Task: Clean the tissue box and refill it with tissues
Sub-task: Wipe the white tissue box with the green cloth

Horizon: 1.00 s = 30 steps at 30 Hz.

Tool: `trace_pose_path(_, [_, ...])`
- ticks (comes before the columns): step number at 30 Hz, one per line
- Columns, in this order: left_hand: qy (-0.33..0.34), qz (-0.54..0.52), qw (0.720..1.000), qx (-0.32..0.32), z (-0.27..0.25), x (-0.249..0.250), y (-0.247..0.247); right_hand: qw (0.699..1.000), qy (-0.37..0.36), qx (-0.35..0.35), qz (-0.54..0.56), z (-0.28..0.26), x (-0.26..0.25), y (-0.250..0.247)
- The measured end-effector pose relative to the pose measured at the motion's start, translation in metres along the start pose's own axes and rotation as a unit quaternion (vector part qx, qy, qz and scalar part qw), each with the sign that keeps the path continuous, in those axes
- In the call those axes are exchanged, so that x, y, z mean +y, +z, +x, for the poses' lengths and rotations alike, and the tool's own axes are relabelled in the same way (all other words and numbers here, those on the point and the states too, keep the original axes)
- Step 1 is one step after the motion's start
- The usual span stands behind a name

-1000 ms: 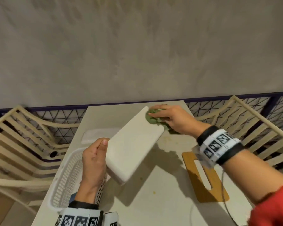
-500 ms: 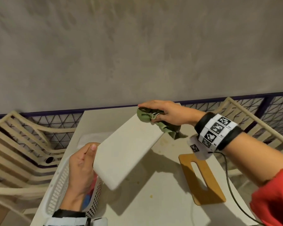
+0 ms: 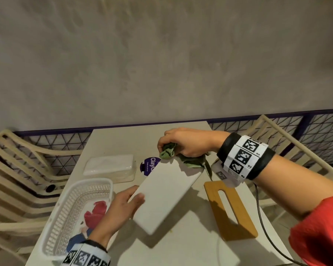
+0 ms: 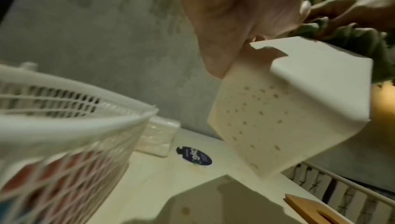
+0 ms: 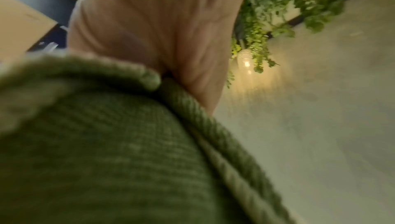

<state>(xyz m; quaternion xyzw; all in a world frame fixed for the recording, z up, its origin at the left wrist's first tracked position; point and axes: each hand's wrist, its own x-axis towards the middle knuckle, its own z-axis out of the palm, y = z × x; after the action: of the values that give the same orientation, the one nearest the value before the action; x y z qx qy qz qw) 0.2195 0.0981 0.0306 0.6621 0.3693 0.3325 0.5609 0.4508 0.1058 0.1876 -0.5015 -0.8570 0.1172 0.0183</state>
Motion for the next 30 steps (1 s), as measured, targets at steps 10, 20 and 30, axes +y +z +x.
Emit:
trace_pose_path(10, [0.075,0.069,0.982,0.157,0.064,0.077,0.052,0.987,-0.015,0.157,-0.028,0.001,-0.017,0.012])
trace_pose_path(20, [0.086,-0.124,0.973,0.175,0.053,0.072,0.051,0.925,-0.013,0.357,0.128,-0.009,-0.019,0.042])
trace_pose_path(30, [0.118,-0.272,0.947,0.121,0.037,0.052,0.02,0.913,-0.028,0.349,0.208,-0.004,-0.027,0.058])
